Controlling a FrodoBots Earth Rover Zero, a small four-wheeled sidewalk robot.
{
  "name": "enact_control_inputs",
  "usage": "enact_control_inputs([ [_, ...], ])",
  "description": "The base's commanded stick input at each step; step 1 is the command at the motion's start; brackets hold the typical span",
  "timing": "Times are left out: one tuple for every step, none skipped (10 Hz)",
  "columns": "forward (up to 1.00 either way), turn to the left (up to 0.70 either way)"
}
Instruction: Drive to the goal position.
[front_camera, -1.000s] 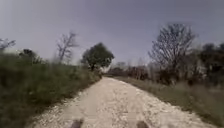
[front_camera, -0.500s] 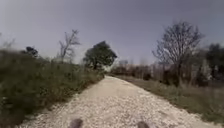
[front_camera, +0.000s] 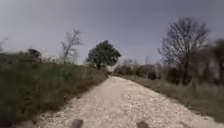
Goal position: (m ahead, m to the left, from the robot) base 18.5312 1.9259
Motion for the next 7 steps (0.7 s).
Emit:
enact_control_inputs([
  [0.70,0.00],
  [0.70,0.00],
  [0.70,0.00],
  [0.70,0.00],
  [0.70,0.00],
  [0.70,0.00],
  [0.70,0.00],
])
